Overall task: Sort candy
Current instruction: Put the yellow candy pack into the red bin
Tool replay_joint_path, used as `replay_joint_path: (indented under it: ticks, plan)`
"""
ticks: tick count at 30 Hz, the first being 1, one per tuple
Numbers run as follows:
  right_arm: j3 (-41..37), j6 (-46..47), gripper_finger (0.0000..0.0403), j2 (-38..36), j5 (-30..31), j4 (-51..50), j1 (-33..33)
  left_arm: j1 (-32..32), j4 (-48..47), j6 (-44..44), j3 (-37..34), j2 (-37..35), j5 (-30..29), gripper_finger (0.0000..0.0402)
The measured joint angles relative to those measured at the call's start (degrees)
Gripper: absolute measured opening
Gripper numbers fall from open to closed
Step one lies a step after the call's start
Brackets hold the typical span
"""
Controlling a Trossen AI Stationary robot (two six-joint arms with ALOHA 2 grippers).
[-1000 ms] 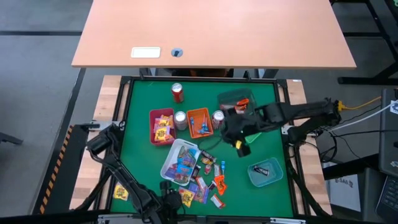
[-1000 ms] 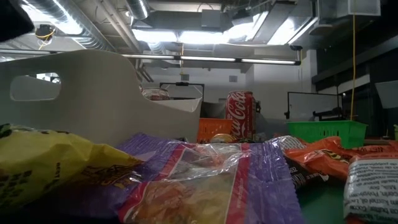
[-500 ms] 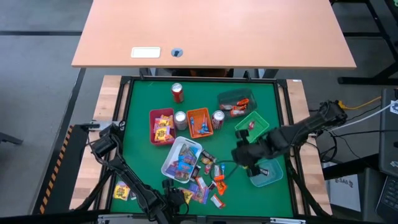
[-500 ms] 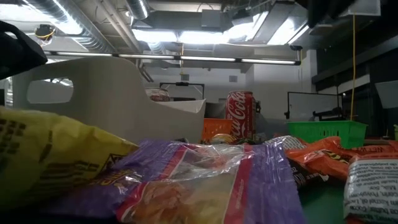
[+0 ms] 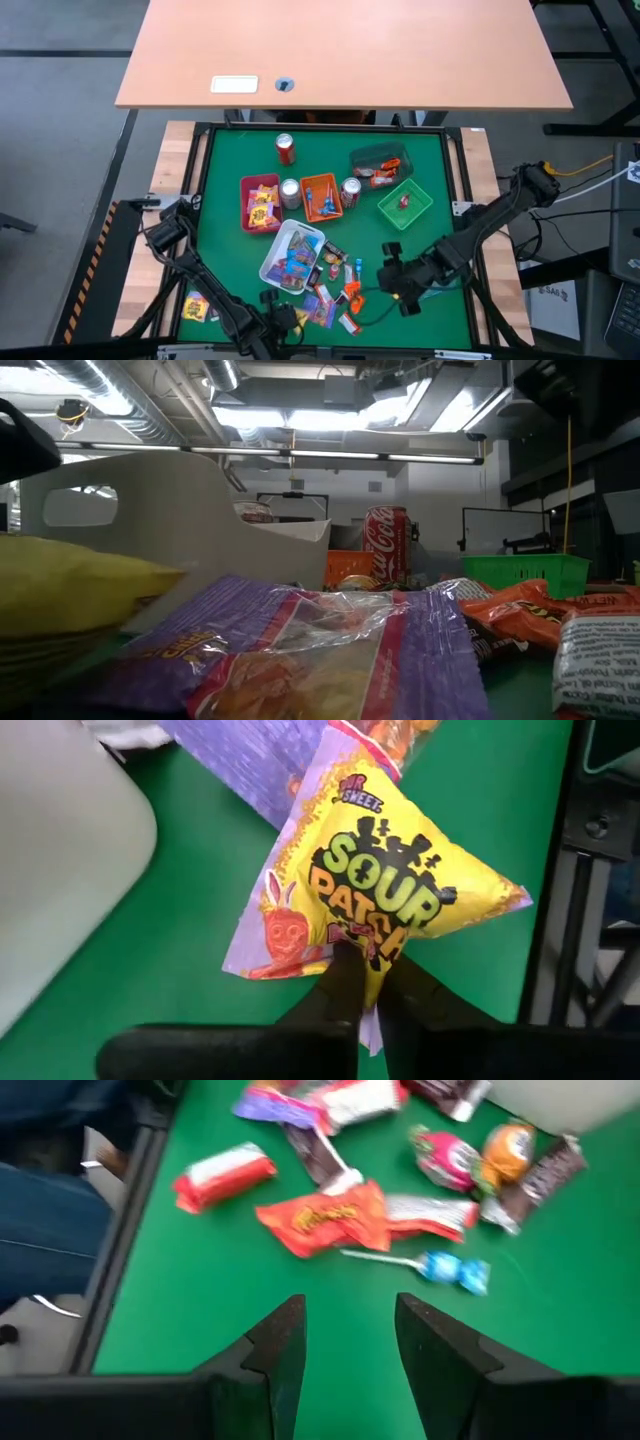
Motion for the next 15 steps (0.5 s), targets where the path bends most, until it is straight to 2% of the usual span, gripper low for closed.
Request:
replay_joint_path:
  ticks: [7, 15]
  plan:
    - [-3.66, 0.32, 0.0154, 0.0, -0.06, 8.98, 1.55, -0.46, -0.47, -0.77, 1.17, -1.21, 2.32, 0.0001]
    - [-5.12, 9.31, 0.0154, 0.04, 0.29, 12.85, 1.33, -0.54, -2.93, 2.75, 8.98, -1.42, 4.94, 0.0001]
